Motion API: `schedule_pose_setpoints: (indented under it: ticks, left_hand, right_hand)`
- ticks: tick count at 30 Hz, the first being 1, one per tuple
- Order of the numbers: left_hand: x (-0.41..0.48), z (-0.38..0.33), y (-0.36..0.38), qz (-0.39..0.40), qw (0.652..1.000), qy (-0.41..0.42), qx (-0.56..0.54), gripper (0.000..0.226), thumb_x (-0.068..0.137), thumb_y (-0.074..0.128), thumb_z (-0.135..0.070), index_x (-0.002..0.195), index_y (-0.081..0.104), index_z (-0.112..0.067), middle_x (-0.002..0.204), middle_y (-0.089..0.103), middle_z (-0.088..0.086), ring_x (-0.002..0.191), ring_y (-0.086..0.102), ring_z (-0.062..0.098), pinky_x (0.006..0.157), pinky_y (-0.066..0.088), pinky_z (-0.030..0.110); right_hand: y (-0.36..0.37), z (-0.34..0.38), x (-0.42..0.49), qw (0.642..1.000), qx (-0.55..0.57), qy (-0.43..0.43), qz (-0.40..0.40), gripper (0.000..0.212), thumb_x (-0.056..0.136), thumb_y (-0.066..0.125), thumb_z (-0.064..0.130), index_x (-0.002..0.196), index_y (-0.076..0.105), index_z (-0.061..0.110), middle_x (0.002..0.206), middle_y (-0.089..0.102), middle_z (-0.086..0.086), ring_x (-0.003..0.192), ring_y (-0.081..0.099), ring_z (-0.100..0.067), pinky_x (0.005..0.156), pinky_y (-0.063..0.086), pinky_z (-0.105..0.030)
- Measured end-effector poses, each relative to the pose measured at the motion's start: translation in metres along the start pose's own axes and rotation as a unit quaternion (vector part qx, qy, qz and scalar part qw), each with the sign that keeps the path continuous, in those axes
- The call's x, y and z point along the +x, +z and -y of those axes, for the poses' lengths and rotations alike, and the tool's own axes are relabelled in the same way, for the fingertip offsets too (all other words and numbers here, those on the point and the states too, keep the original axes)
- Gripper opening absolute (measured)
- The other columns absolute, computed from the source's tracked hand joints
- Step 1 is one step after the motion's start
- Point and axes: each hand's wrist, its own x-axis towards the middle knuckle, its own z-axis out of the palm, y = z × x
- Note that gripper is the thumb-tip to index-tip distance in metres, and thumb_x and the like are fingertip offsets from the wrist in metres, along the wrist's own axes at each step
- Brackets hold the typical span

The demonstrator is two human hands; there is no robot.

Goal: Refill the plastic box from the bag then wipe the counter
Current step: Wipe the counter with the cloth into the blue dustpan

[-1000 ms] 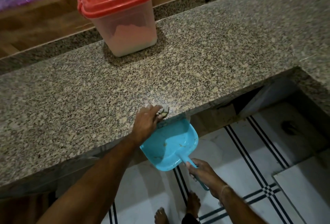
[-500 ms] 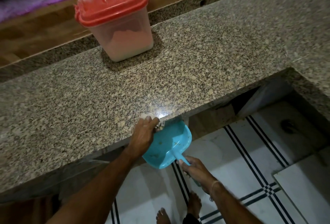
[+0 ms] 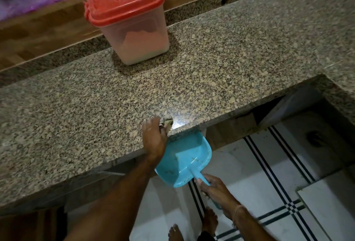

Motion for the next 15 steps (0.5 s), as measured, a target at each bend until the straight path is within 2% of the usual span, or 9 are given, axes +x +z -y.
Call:
schedule_pose_setpoints:
  ticks: [2,5,8,11,15]
  left_hand:
    - [0.003,-0.007,0.002,0.001,1.000,0.023,0.002,0.020,0.100,0.056,-0.022,0.117,0.064,-0.018,0.113,0.060,0.007,0.101,0.043,0.016,0.077,0.036,0.030]
    - [0.002,0.001,0.000,0.036,0.990,0.124,0.051,0.022,0.099,0.062,-0.025,0.119,0.067,-0.018,0.115,0.064,0.006,0.101,0.048,0.019,0.076,0.034,0.029]
    - [-0.004,0.017,-0.003,0.079,0.970,0.208,0.095,0.024,0.099,0.062,-0.028,0.122,0.064,-0.018,0.113,0.063,0.002,0.102,0.046,0.017,0.075,0.033,0.027]
    - [0.011,0.017,-0.009,0.127,0.964,0.213,0.091,0.019,0.102,0.057,-0.023,0.119,0.063,-0.017,0.111,0.062,0.003,0.106,0.046,0.019,0.074,0.032,0.028]
    - [0.020,0.014,-0.009,0.146,0.962,0.212,0.096,0.013,0.101,0.056,-0.018,0.112,0.062,-0.014,0.105,0.064,0.008,0.095,0.049,0.021,0.077,0.035,0.033]
  right_hand:
    - [-0.001,-0.002,-0.002,1.000,0.004,0.002,0.000,0.024,0.105,0.060,0.031,0.118,0.072,0.015,0.083,0.057,-0.003,0.066,0.053,-0.002,0.062,0.047,-0.016]
    - [-0.004,-0.003,-0.006,1.000,0.011,0.003,-0.005,0.024,0.105,0.060,0.029,0.118,0.072,0.013,0.081,0.057,0.000,0.067,0.054,-0.001,0.062,0.047,-0.015]
    - [-0.002,-0.003,-0.008,1.000,0.013,0.000,-0.012,0.024,0.104,0.061,0.027,0.118,0.071,0.010,0.080,0.055,-0.003,0.067,0.051,-0.005,0.059,0.044,-0.015]
    - [0.002,0.000,-0.010,1.000,0.012,-0.003,-0.003,0.024,0.105,0.059,0.025,0.118,0.070,0.008,0.078,0.054,0.000,0.061,0.051,0.001,0.059,0.044,-0.014]
    - [0.003,0.005,-0.012,1.000,0.001,-0.008,0.003,0.026,0.105,0.059,0.030,0.119,0.071,0.011,0.083,0.057,0.000,0.070,0.053,-0.002,0.063,0.046,-0.014]
